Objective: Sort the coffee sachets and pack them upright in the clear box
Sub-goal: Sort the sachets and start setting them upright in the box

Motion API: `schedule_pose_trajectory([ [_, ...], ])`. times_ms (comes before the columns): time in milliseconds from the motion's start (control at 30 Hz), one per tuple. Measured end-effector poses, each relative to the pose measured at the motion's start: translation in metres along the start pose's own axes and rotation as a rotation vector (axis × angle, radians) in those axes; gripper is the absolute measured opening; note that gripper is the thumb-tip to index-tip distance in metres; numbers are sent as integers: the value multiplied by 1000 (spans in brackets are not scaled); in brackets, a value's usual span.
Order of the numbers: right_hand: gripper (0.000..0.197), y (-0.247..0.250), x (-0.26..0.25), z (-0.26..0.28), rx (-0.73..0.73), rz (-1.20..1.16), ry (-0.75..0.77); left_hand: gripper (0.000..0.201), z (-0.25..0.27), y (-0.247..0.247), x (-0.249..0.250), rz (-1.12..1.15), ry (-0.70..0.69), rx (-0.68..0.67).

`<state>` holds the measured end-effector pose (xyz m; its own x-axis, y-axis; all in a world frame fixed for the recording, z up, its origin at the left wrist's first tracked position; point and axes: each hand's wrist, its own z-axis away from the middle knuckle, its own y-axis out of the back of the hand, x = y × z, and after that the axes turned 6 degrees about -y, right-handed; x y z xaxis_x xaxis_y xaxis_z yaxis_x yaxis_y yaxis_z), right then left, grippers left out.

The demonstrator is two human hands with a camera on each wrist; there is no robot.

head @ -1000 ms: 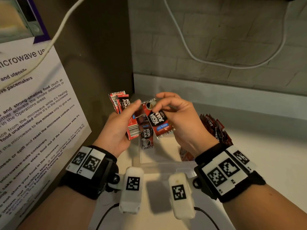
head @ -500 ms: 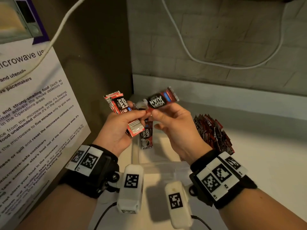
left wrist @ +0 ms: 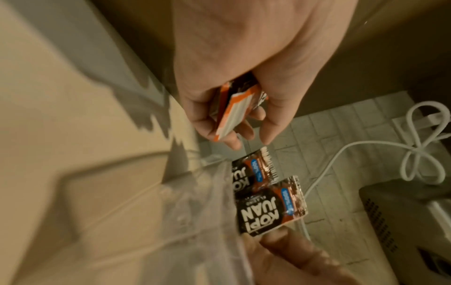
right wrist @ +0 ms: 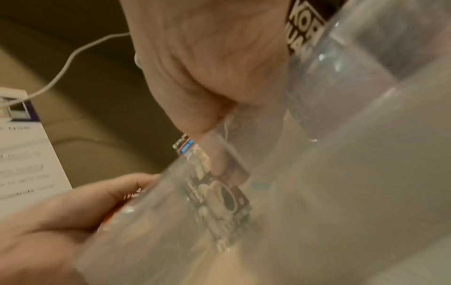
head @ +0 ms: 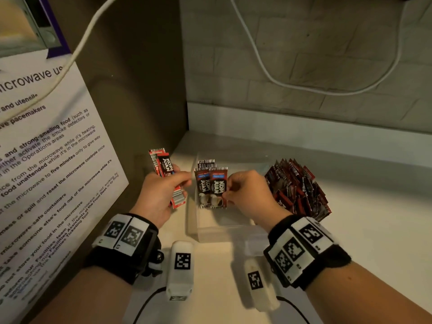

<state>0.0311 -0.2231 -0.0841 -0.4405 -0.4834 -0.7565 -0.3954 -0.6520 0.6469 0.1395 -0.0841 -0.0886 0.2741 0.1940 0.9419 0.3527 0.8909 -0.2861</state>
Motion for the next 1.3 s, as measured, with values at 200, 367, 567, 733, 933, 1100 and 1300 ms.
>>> schedule_pose_trajectory([
  [200,39,-17,-4,-9,-41,152,15,27,5,-2,-12,-73,34,-40],
  [367,41,-24,-8,-14,13,267,26,30,8,-7,-13,-99,23,-28],
  [567,7,-24,-14,-11,33,335,53,34,9,-10,-14,-124,-8,-3],
  [733,6,-25,-14,-10,46,344,48,32,9,-12,-14,-143,-31,17],
  [933,15,-26,-16,-12,29,361,19,32,7,-14,-15,-175,-49,19],
  [1100,25,-28,-16,-13,37,426,-30,32,8,-16,-14,-182,-75,23],
  [1300,24,-36,-20,-13,8,470,50,34,7,-17,-16,-198,-89,40],
])
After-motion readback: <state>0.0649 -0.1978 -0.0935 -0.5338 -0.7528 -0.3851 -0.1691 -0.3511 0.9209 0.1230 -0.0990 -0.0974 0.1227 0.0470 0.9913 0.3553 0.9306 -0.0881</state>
